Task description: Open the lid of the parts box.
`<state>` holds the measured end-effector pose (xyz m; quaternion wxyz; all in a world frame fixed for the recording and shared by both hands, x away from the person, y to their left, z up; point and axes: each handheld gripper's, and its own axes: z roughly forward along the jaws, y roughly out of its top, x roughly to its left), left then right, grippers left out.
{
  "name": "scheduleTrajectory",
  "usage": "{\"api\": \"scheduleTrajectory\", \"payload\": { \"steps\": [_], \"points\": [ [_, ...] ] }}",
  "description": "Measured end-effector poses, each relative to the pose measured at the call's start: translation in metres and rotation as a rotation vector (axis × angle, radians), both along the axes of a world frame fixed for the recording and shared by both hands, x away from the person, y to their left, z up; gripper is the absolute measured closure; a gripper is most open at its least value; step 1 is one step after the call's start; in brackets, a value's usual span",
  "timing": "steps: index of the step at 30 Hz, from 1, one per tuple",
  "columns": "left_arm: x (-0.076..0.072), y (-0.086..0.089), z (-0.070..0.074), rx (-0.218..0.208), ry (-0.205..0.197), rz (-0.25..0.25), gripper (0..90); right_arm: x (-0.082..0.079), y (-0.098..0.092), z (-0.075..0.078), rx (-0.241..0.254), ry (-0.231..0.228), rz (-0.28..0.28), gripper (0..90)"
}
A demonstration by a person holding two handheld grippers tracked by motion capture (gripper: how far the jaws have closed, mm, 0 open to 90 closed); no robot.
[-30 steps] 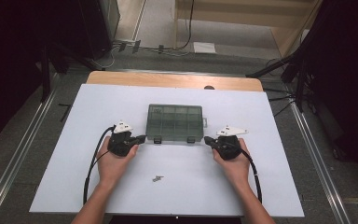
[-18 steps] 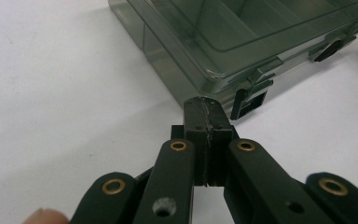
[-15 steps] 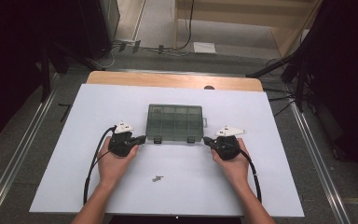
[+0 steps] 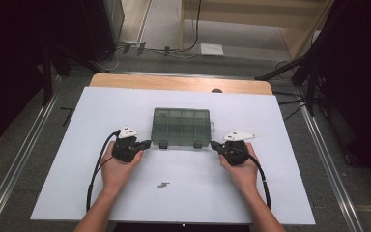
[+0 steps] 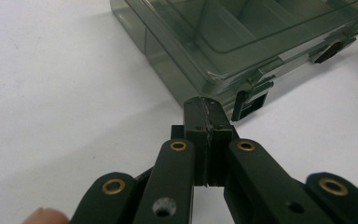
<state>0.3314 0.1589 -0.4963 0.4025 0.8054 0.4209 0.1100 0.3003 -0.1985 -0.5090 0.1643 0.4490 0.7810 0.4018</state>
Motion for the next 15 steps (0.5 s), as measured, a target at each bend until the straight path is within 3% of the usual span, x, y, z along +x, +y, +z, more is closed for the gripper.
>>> {"api": "scheduleTrajectory", "payload": {
  "steps": [15],
  "points": [
    [0.0006,0.0006,0.0018,-0.004,-0.019,0.006,90.0,0.0005,0.0002,-0.0007,0.007,0.001,0.0,90.0]
  ]
}}
